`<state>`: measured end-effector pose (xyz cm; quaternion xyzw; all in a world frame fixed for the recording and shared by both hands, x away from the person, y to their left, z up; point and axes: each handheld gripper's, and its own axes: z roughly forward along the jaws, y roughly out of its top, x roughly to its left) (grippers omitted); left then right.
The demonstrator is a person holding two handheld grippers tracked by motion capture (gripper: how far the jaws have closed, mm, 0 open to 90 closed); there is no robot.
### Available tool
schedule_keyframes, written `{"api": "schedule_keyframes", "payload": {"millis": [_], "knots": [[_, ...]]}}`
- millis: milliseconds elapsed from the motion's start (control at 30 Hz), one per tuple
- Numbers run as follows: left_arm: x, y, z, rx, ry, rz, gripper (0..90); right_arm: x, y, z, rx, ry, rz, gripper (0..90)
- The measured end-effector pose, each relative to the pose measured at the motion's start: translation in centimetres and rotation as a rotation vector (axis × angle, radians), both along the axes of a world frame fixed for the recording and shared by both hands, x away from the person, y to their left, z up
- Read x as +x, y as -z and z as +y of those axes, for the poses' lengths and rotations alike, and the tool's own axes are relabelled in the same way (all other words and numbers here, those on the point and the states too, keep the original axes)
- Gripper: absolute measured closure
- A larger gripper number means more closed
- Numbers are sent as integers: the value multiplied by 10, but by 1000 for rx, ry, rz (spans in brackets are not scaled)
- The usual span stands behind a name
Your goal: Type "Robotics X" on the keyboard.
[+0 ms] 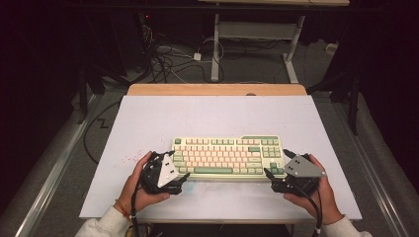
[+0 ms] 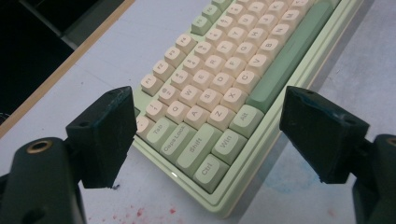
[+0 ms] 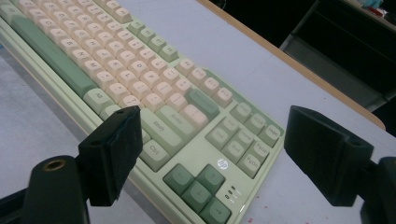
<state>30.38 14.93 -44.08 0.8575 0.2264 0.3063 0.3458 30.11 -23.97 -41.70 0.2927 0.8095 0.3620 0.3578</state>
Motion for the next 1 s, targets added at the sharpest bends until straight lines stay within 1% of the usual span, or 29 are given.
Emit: {"api": "schedule_keyframes", "payload": {"millis": [133,333,400,733,833,933,1000], "knots": [[-2,2,4,3,-6,0,178,-2,1,-4,3,1,-5,197],[-4,6,10,16,-16,6,178,-4,4,-11,16,3,4,197],[-5,7,12,14,-20,7,178,-5,6,-14,16,7,2,197],[-6,14,24,11,-48,26,165,-8,13,-32,33,42,17,197],[-6,17,30,7,-61,37,165,-8,17,-38,37,57,25,197],[-6,21,35,14,-74,48,165,-8,21,-44,42,67,33,197],[-6,22,39,15,-76,54,165,-8,24,-48,63,74,39,197]]}}
